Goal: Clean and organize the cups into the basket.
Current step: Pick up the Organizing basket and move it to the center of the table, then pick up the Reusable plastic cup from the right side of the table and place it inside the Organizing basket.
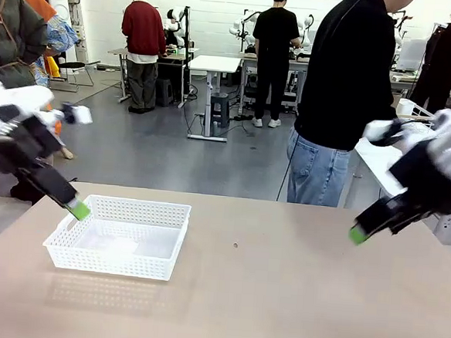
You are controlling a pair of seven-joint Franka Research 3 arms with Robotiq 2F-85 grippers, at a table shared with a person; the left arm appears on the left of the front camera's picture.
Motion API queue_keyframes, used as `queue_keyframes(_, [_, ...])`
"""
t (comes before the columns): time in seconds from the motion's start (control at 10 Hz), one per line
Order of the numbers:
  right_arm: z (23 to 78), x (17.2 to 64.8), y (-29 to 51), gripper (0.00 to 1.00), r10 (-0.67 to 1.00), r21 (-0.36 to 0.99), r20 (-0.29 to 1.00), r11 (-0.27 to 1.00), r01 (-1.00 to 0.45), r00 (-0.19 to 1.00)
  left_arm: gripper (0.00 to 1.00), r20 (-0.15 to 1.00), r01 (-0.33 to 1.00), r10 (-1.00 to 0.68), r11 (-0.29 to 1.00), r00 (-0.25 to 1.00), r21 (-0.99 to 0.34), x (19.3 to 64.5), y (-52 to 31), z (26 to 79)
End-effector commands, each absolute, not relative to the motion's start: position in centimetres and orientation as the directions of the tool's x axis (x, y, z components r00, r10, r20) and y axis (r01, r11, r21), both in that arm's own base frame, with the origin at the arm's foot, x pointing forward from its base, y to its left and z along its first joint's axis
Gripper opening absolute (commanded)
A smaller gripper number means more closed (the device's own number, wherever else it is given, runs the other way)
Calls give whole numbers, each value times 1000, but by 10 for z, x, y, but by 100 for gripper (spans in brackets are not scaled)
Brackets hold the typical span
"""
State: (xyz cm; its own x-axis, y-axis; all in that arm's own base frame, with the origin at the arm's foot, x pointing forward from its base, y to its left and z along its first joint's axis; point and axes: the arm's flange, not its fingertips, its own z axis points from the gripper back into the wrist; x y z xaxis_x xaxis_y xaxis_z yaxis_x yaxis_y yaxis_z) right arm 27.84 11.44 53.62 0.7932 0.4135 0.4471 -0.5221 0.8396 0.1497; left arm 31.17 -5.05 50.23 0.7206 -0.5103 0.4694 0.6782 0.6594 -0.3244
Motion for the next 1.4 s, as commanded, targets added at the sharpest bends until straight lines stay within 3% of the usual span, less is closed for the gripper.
queue_keyframes(0.0, [479, 249, 38, 100, 122, 530, 527, 726, -438, 841, 100, 492, 504, -113, 130, 863, -854, 321, 25, 490])
queue_keyframes(0.1, [473, 251, 14, 100, 38, 617, 509, 680, -396, 860, 100, 421, 420, -4, 73, 907, -905, 328, 60, 478])
queue_keyframes(0.3, [456, 252, -26, 100, -87, 713, 467, 627, -316, 880, 100, 308, 298, 167, 83, 937, -951, 328, 115, 448])
queue_keyframes(0.7, [412, 218, -96, 100, -183, 752, 351, 640, -159, 918, 100, 250, 208, 363, 151, 898, -966, 289, 212, 407])
queue_keyframes(1.0, [408, 165, -145, 100, -240, 774, 397, 607, -183, 886, 100, 255, 153, 416, 263, 873, -953, 252, 258, 401])
queue_keyframes(1.3, [398, 121, -184, 100, -309, 848, 475, 412, -334, 824, 100, 267, 114, 443, 342, 856, -933, 230, 261, 404])
